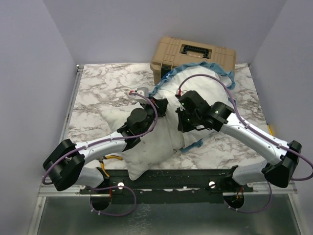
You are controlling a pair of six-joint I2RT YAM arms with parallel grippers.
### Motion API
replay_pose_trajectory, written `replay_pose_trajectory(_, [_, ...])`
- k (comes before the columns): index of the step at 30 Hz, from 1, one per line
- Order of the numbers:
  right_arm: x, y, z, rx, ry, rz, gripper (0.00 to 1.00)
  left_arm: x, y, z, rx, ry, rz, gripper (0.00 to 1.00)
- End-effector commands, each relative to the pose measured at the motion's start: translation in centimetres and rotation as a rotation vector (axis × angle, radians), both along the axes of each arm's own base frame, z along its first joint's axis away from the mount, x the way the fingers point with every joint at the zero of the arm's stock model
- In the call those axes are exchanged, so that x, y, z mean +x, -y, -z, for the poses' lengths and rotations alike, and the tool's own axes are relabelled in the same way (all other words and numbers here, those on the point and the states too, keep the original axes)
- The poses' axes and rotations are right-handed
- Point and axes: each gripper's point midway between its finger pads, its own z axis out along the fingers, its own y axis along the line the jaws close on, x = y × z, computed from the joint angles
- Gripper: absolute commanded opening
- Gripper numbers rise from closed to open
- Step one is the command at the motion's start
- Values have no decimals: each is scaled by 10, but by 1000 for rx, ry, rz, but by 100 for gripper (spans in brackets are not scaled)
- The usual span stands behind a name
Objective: Put the pillow into the pillowcase
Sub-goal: Stuff the pillow into the pillowcase.
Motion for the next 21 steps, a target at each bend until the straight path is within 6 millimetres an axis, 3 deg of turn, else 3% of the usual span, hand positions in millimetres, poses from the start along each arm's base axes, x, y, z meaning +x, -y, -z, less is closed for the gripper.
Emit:
replay_pose_trajectory(1, [-19, -64, -75, 404, 13, -176, 0, 5, 19, -35, -44, 76, 64, 0])
replay_pose_trajectory(5, [-41, -99, -105, 633, -63, -298, 0, 12, 33, -41, -32, 89, 92, 0])
replay_pose_trajectory(8, [-47, -107, -113, 709, -84, -323, 0, 19, 45, -41, -4, 93, 126, 0])
replay_pose_trajectory(12, [-19, -74, -88, 488, -1, -152, 6, 34, 45, -31, 140, 32, 126, 0])
replay_pose_trajectory(14, [-7, -49, -73, 351, 42, -60, 30, 42, 35, -22, 258, -11, 103, 4])
replay_pose_trajectory(15, [0, -35, -65, 278, 65, -16, 43, 44, 28, -17, 315, -41, 97, 16])
replay_pose_trajectory(18, [10, 0, -46, 93, 103, 73, 69, 43, 6, -7, 472, -134, 92, 57])
replay_pose_trajectory(21, [14, 23, -35, -16, 126, 125, 87, 31, -26, -5, 602, -213, 51, 77])
